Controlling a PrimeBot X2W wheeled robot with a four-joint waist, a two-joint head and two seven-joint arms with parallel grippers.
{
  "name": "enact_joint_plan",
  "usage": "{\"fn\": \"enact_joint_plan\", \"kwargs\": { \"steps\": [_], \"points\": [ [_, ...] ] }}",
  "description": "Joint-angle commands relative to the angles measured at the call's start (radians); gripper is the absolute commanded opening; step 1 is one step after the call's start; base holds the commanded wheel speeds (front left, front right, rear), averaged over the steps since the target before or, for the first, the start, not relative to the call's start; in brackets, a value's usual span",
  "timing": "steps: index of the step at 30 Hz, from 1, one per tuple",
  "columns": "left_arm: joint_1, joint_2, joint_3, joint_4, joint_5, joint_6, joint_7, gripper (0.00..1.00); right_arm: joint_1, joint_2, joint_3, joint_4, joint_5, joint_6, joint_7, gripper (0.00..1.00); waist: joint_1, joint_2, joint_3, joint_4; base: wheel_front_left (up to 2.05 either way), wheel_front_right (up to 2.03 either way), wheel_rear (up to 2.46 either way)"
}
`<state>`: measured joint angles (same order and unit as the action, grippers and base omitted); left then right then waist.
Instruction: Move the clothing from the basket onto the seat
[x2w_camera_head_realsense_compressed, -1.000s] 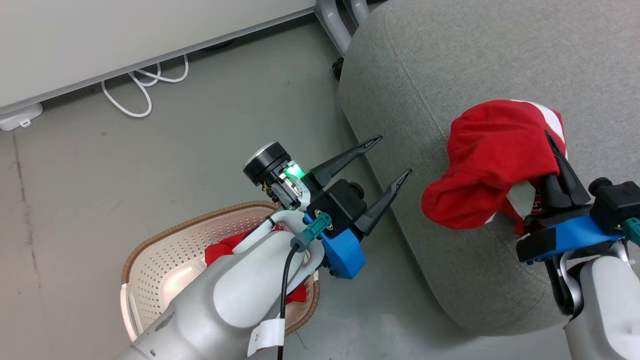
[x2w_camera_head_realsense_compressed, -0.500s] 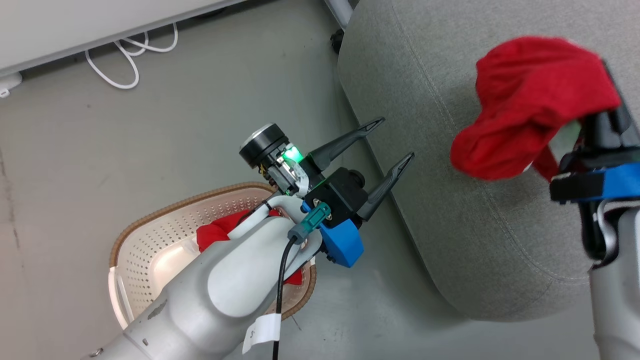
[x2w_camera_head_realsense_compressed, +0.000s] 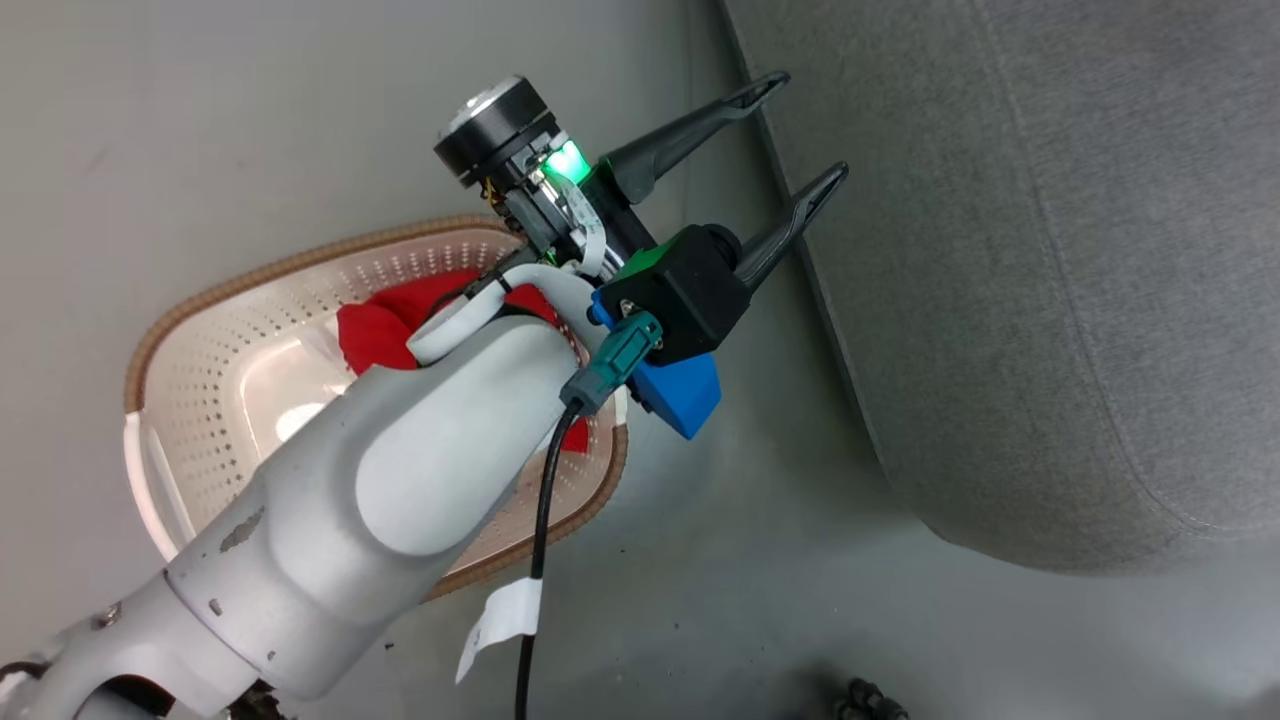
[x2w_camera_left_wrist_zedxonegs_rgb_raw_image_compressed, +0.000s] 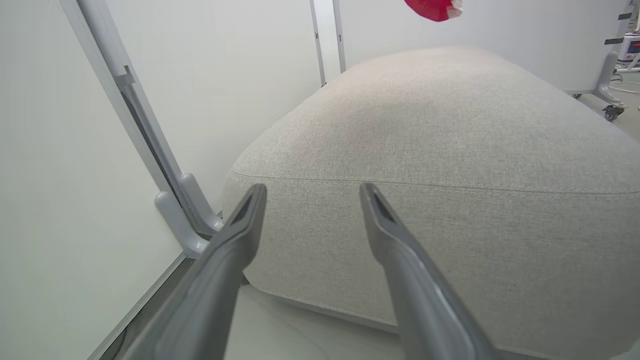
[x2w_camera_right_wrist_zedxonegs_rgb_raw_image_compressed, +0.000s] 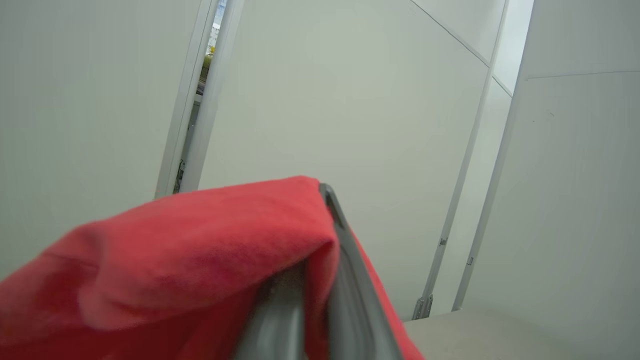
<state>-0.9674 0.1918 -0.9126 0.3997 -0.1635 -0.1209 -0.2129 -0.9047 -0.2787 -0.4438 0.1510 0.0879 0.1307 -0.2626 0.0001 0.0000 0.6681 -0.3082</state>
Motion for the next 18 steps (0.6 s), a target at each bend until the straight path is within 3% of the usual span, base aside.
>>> {"fn": "enact_joint_plan", "kwargs": {
  "steps": [1,5,9,18],
  "points": [
    [-0.022,0.013,0.006,-0.016,0.009,0.005,0.007,1.00,-0.029,-0.011,-0.024,0.006,-0.002,0.000,-0.003,0.00,-0.0001,0.0000,0.093,0.005,0.00,0.00,0.00],
    [-0.050,0.038,0.008,-0.066,0.021,0.009,0.034,1.00,-0.087,-0.050,-0.105,0.047,0.014,0.000,-0.003,0.00,-0.0001,0.0000,0.154,0.004,0.00,0.00,0.00],
    [-0.067,0.056,0.005,-0.101,0.028,0.009,0.051,1.00,-0.094,-0.067,-0.123,0.130,-0.009,0.000,-0.003,0.00,-0.0001,0.0000,0.192,0.004,0.00,0.00,0.00],
    [-0.079,0.060,-0.009,-0.136,0.026,0.011,0.065,1.00,-0.046,-0.021,-0.136,0.316,-0.044,0.000,-0.004,0.00,-0.0001,0.0000,0.224,0.015,0.00,0.00,0.00]
  ]
}}
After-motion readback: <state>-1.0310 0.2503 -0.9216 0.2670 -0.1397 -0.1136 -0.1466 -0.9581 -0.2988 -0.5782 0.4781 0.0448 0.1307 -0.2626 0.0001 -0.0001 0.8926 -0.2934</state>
